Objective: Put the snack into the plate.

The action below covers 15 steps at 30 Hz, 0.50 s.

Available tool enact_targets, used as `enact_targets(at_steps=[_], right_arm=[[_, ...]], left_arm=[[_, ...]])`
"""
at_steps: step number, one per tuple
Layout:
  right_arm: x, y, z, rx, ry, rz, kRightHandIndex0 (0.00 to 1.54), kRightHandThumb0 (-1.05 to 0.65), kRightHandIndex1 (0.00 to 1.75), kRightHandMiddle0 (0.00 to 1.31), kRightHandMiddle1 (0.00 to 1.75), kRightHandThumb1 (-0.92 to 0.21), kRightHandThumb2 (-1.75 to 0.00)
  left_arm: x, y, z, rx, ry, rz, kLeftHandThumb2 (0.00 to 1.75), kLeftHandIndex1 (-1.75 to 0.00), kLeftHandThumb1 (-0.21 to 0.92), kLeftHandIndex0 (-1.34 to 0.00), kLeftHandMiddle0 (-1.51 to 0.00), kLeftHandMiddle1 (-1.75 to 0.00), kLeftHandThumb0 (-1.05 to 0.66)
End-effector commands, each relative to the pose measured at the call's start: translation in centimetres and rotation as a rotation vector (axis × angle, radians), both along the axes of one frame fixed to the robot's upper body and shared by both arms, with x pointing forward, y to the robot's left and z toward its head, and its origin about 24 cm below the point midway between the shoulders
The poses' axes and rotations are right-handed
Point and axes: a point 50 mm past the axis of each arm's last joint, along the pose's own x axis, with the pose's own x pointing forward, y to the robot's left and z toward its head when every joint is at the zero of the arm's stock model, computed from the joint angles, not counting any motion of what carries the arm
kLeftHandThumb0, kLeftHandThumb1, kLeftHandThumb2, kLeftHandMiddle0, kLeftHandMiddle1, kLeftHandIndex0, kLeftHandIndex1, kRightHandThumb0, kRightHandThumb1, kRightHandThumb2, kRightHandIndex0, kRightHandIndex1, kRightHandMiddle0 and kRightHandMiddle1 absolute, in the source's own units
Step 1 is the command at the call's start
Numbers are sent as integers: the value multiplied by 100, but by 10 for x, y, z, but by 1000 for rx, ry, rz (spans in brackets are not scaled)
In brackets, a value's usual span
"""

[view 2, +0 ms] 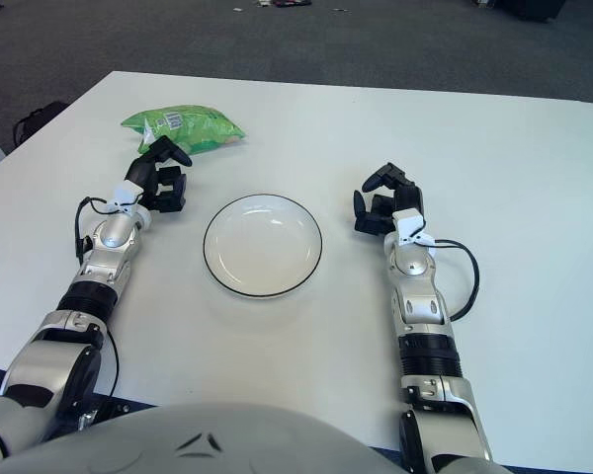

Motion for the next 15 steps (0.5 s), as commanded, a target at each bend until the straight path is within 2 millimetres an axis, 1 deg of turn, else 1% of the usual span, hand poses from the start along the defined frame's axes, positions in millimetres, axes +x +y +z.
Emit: enact_targets(at_steps=[1,15], right_arm=[[-30,-3,-48,27,195,-45,123,-49,175,64,175,-29,-135],[-30,-4,-48,46,200,-38,124,-50,175,65,175,-27,-137]], left_arm=[[-29,5,-54,5,207,22,114,-175,45,-50,-112,-175,-44],[-28,3,-54,12,199,23,112,-175,47,-48,-111,-175,-43]])
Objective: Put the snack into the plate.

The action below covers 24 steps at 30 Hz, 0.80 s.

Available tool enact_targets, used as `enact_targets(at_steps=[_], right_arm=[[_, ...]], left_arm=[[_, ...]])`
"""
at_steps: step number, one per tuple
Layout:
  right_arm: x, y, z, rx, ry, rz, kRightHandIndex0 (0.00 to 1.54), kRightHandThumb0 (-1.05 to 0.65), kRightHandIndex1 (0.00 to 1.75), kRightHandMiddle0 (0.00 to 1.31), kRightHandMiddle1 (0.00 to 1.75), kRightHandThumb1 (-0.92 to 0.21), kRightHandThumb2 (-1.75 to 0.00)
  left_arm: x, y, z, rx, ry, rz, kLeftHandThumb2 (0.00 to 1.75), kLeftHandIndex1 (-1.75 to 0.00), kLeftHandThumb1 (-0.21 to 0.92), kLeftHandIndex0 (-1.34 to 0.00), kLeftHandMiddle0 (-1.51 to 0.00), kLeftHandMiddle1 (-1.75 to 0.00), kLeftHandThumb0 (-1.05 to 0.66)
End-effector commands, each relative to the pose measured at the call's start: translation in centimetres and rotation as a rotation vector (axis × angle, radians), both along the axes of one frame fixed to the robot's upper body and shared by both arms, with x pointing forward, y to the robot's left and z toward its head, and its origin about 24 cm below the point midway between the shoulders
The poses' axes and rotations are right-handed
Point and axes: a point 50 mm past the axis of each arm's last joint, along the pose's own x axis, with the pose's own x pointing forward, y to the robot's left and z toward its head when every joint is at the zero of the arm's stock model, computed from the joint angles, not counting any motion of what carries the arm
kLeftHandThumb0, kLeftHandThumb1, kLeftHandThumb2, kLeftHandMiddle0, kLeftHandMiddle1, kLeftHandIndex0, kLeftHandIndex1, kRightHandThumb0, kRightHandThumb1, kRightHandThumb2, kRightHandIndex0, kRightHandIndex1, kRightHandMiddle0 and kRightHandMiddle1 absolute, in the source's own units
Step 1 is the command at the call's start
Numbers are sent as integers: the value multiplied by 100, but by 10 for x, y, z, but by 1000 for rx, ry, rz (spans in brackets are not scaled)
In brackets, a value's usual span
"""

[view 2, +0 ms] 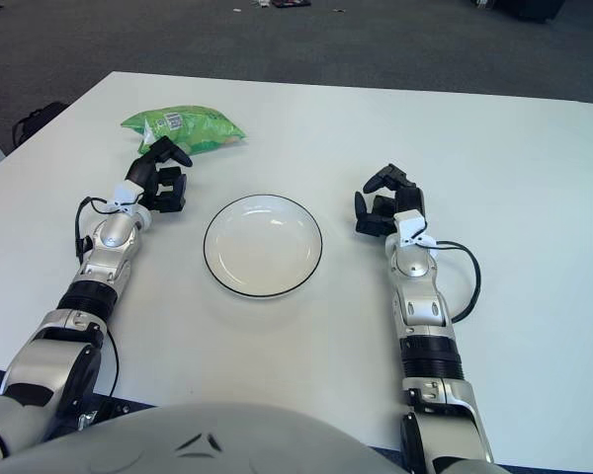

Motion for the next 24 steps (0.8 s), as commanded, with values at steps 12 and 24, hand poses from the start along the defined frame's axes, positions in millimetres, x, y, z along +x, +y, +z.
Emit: enact_targets(at_steps=[12,24], right_arm=[[-26,1,-46,43,191,-33,122,-50,175,65,175,-27,-137],[-22,3,-45,37,186,-19,123,-50,175,65,175,-28,-136]], left_arm=[[-33,6,-18,78,5,50,110,-175,48,-48,-116,-175,-43],[-40,18,52,352,-270,11,105,-175,52,-45,-111,-175,-42]])
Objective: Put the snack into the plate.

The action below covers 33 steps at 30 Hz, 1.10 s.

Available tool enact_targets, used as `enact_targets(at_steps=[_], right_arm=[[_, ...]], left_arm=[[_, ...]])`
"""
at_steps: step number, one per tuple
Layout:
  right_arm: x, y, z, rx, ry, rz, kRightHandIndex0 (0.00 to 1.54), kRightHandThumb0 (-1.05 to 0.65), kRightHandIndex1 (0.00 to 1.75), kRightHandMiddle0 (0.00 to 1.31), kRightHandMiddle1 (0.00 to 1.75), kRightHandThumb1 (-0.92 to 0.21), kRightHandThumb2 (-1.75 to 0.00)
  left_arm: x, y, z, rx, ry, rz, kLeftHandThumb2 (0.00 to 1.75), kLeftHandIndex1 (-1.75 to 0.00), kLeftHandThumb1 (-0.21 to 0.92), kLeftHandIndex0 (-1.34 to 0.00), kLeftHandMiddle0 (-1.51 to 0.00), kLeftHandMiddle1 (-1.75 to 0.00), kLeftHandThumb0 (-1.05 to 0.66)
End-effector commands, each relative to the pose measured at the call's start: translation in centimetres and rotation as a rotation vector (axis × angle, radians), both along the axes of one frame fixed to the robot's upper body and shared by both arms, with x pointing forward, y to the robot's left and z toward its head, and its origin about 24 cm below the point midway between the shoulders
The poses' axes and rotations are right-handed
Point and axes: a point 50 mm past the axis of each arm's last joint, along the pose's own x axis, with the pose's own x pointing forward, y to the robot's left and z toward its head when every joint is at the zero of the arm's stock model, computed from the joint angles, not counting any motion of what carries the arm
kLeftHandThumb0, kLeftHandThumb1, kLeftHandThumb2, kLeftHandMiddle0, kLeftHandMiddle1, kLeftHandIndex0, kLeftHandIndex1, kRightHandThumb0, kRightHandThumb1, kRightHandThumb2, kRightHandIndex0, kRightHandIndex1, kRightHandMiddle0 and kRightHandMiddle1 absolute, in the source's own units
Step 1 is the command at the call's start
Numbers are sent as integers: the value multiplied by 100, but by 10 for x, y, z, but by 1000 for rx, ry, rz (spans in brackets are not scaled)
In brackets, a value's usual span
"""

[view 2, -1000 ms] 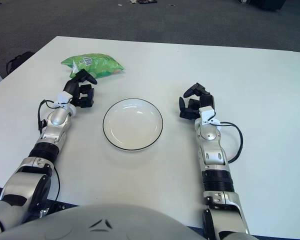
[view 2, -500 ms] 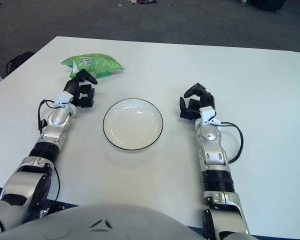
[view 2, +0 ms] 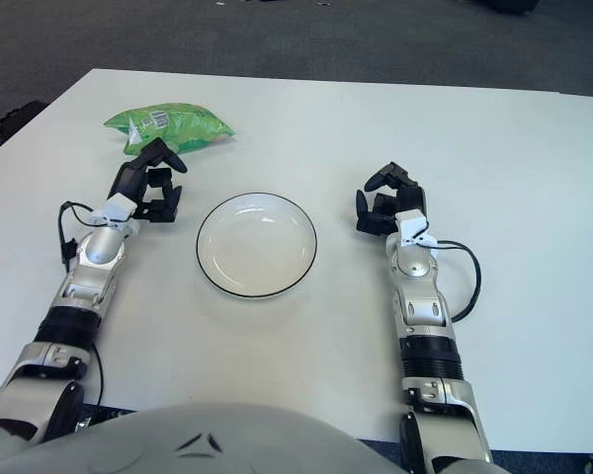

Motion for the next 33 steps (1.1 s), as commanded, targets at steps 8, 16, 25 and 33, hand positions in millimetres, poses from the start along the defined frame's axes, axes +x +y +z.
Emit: enact_targets(at_steps=[8,16,25,33], right_arm=[[-20,4,-46,17,189,-12,125,-50,175,65,175,-28,-136],[-19,8,-44,15,177,-7,128,-50,175,65,175,-28,-137],[-19,7,-45,1,178,3,131,-50,175,65,175,-28,-136],[-17,6,-46,9,183,11,131,-50,175,64,175,-29,-135]], left_arm=[[-13,3,43,349,-311,-7,102,-175,55,-43,-111,-175,-41],[-1,10,72,515,-442,42,105,-175,53,-45,-110,-175,-42],[12,15,105,678,-507,117,101,-175,56,-43,-94,-175,-41],[34,13,133,779,-547,162,115,-175,46,-36,-64,-173,-14]])
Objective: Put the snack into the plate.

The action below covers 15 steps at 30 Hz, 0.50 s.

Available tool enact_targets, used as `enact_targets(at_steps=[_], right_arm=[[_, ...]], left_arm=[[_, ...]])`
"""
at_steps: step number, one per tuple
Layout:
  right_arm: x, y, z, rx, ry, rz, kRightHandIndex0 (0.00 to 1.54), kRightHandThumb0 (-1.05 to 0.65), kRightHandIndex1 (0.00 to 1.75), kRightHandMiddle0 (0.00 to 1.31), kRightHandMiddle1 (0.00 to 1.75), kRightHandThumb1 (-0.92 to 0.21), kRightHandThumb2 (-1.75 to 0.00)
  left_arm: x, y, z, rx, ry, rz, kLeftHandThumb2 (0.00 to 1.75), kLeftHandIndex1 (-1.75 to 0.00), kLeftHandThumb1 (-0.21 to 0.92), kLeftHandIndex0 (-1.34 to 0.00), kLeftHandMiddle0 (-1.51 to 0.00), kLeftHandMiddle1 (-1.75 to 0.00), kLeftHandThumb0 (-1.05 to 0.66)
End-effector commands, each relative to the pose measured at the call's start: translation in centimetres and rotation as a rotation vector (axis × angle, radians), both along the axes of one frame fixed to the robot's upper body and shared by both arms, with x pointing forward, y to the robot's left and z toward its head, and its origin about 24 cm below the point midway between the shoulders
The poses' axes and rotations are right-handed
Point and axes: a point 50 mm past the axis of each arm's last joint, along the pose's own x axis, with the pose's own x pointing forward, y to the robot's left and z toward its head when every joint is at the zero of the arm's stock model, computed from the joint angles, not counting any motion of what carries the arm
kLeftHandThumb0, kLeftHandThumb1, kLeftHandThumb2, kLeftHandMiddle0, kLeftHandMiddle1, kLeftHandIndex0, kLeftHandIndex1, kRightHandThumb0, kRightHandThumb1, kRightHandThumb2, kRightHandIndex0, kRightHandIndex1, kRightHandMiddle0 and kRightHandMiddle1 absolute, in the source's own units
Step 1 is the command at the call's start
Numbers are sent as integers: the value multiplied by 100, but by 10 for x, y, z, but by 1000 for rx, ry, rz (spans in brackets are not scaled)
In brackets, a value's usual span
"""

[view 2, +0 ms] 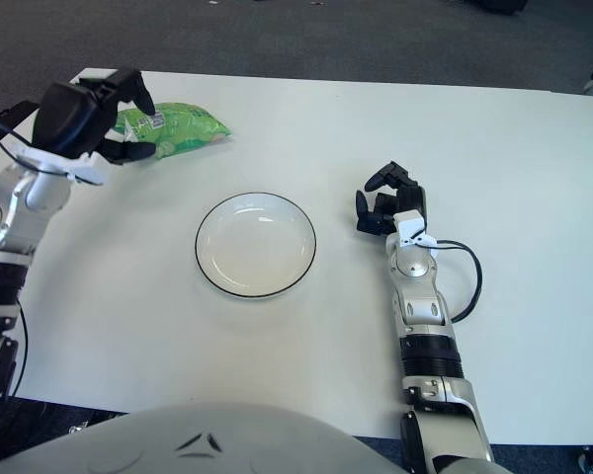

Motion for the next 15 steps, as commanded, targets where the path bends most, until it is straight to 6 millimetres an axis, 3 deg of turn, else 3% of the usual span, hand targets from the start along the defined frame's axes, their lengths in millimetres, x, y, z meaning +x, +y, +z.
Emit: enact_targets(at_steps=[1,4,6,12,14,15], right_arm=[[-18,5,-45,43,194,1,131,-50,175,64,175,-29,-135],[-17,4,-47,43,207,12,130,-49,175,64,175,-29,-135],[-17,4,-48,44,212,16,129,-49,175,64,175,-29,-135],[-16,4,-48,44,220,15,128,-49,175,64,175,-29,-135],[-16,5,-49,38,226,13,127,-49,175,64,175,-29,-134],[-16,5,-49,34,228,12,126,-49,175,63,175,-29,-134]], left_arm=[[12,-3,17,56,-43,18,116,-175,45,-35,-62,-172,-11],[30,-10,28,100,-58,44,111,-175,48,-31,-55,-167,-4],[39,-11,31,120,-59,58,99,-175,56,-26,-49,-162,-2],[60,-12,28,182,-51,102,79,-174,70,-19,-40,-157,-1],[69,-11,24,207,-41,127,61,-172,82,-14,-36,-156,-1],[71,-10,22,218,-38,134,58,-173,86,-16,-31,-148,-13]])
